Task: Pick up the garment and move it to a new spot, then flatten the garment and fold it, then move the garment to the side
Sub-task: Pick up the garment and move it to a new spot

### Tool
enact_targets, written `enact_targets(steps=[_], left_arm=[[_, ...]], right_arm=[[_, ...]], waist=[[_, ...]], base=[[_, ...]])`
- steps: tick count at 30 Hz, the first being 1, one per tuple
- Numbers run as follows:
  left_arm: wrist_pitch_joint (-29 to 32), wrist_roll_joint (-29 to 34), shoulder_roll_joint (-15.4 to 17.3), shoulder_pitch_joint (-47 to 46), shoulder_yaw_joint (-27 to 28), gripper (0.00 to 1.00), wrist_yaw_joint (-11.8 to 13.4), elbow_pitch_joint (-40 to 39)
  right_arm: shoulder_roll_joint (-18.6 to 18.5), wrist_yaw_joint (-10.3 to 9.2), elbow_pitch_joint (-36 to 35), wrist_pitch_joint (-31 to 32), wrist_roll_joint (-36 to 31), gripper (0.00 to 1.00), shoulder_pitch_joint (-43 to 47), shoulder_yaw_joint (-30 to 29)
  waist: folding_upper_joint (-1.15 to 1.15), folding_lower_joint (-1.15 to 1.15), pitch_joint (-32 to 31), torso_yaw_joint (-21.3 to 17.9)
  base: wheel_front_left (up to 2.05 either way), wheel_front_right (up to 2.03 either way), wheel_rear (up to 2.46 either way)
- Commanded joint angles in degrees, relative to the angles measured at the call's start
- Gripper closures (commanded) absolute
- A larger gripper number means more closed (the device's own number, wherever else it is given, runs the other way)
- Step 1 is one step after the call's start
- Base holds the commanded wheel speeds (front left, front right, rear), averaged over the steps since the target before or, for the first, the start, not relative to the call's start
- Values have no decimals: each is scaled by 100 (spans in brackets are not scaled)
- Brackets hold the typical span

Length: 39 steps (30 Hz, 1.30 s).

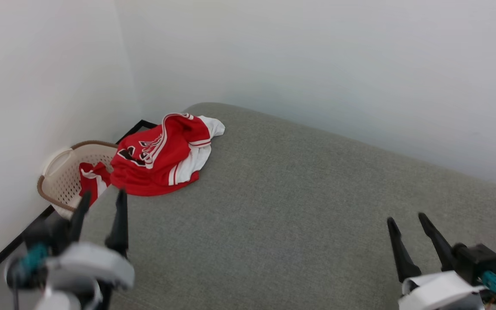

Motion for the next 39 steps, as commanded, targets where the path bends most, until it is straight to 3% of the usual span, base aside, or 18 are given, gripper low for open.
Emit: enact_targets(steps=[1,7,20,31,39], left_arm=[[94,-43,56,-169,0,0,-52,57],[889,-328,474,-1287,50,0,-273,606],[2034,-1227,997,-3660,71,0,-553,2278],[3173,-1468,1232,-4917,-337,0,-570,4015],[3393,-1159,1266,-5367,-652,0,-360,5086]], right_arm=[[-23,17,-8,-25,33,0,116,-53],[-143,17,-289,73,-78,0,214,-168],[-733,17,-1693,769,-185,0,-381,-353],[-970,11,-2417,1118,-178,0,-609,-415],[-1017,11,-2655,1255,-161,0,-577,-396]], waist=[[0,0,12,8],[0,0,346,-211],[0,0,2355,-996],[0,0,3281,-1343],[0,0,3446,-1504]], base=[[0,0,0],[0,0,0],[0,0,0],[0,0,0],[0,0,0]])
